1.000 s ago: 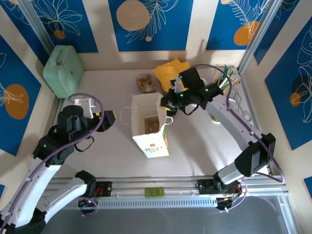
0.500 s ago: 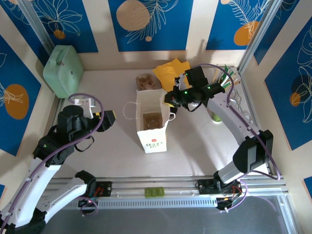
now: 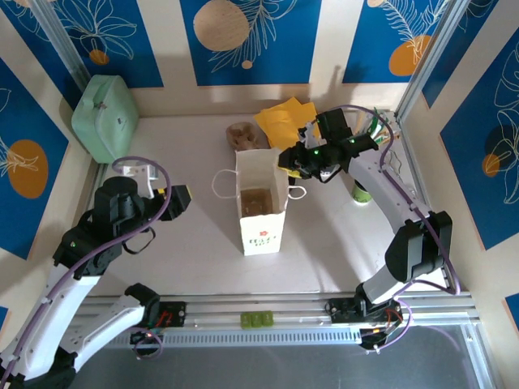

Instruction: Pack the takeout coffee

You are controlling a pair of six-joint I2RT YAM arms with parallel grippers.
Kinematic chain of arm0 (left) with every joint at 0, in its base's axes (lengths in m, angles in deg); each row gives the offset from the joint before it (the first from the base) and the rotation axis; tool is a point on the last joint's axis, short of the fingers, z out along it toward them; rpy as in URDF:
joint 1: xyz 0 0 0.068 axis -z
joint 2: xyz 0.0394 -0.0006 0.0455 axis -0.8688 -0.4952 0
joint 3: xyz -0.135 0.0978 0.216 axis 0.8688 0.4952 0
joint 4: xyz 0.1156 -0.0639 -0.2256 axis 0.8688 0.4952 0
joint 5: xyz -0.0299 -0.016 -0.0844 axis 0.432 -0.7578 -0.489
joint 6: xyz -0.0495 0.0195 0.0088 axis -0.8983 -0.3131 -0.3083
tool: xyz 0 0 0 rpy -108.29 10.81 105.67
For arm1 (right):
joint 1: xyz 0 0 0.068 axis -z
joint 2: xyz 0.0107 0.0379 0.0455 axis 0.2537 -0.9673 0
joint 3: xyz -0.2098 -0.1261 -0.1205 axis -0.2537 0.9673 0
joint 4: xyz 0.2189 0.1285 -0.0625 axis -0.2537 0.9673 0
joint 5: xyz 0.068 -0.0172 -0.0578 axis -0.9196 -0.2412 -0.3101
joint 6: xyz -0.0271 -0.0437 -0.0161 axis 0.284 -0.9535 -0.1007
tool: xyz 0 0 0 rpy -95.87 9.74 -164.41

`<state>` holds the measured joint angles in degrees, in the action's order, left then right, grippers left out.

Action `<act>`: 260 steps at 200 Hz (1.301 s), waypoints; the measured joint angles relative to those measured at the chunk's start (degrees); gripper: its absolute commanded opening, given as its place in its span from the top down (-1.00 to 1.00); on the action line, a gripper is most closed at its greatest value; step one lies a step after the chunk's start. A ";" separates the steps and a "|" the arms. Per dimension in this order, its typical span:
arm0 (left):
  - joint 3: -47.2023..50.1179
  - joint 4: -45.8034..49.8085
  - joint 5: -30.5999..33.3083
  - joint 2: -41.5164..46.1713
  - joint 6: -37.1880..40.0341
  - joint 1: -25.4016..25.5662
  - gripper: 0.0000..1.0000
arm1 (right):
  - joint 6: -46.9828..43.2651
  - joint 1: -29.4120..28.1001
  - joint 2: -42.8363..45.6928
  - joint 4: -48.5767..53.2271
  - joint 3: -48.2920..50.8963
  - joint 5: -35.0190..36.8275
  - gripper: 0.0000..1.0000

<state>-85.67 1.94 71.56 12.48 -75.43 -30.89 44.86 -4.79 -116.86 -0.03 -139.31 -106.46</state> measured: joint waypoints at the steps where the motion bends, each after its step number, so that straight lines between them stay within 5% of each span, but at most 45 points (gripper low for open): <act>1: 0.00 0.00 -0.02 0.00 0.00 0.00 -0.24 | -0.15 0.04 0.00 0.15 -0.07 0.02 0.12; 73: 0.00 0.17 1.51 0.00 0.15 0.00 -0.27 | -3.15 2.80 5.57 8.79 -3.02 5.20 -0.27; 168: 9.20 -0.35 17.73 3.61 4.57 0.00 -0.92 | -7.69 14.64 28.74 13.51 8.72 25.94 -0.88; 260: 20.63 -6.58 23.89 11.23 8.26 0.00 -0.99 | -17.20 23.15 15.10 10.69 10.56 37.75 -0.99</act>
<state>-65.04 -4.64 95.45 23.71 -67.17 -30.89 27.66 18.36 -101.76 10.66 -128.75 -68.72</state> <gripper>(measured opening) 0.993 0.998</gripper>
